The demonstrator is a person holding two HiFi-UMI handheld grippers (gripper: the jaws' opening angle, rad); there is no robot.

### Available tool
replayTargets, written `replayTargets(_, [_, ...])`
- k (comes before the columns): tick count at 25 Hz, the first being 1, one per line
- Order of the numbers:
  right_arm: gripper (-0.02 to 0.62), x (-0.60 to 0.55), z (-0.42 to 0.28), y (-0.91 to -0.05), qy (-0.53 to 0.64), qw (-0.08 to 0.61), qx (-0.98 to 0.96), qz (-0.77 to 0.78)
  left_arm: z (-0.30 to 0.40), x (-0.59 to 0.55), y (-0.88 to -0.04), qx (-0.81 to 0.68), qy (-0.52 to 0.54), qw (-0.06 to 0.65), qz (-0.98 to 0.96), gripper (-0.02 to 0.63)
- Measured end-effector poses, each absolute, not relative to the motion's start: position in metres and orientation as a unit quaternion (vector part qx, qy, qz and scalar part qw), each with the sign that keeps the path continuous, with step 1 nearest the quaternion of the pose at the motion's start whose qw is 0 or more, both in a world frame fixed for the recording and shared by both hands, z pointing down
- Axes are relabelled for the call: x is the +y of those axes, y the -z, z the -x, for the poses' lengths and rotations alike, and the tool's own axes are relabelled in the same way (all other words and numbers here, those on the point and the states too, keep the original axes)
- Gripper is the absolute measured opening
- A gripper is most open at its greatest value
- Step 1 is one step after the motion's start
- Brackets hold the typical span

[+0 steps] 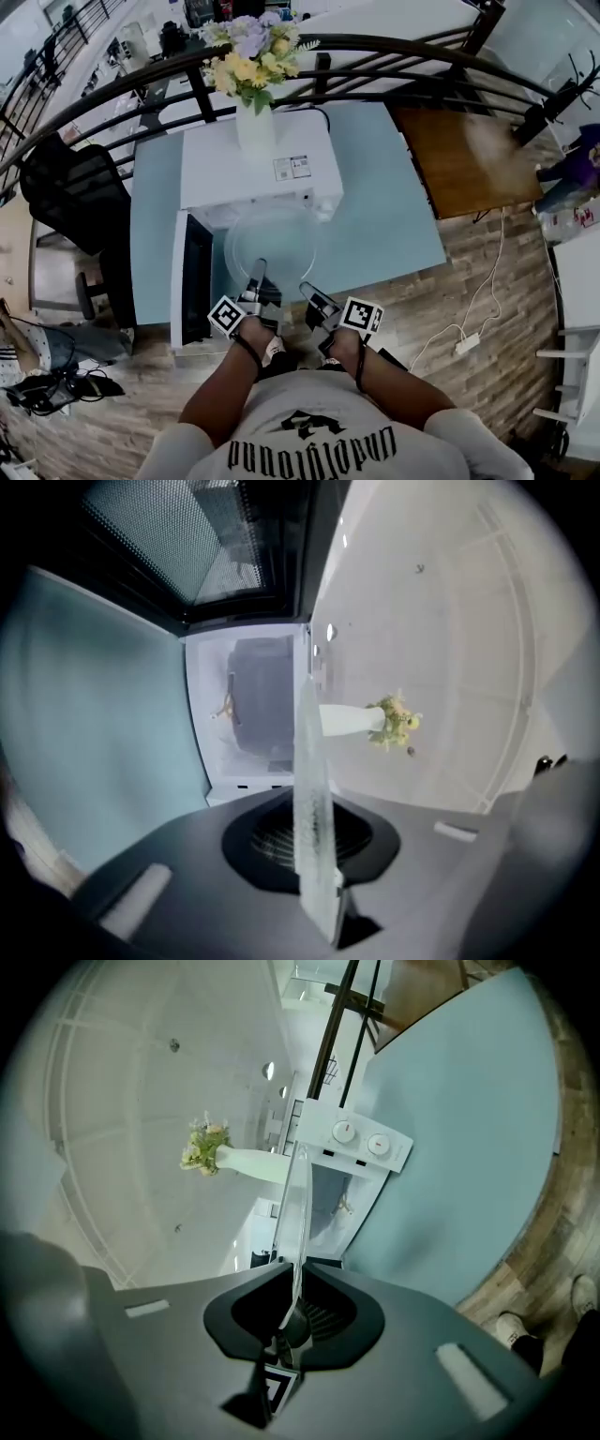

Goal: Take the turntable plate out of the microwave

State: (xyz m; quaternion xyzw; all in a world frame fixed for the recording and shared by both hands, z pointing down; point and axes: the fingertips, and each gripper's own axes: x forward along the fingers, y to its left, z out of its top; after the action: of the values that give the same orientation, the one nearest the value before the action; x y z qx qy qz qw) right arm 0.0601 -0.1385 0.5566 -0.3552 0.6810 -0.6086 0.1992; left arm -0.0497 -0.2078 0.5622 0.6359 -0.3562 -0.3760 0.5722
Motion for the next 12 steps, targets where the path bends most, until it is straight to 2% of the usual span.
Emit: replayTargets(12, [0.034,-0.092,-0.092,-0.509,0.613,0.172,0.722,0.271,0.031,-0.142,-0.505,-0.417,0.417,0.519,-0.619,0.074])
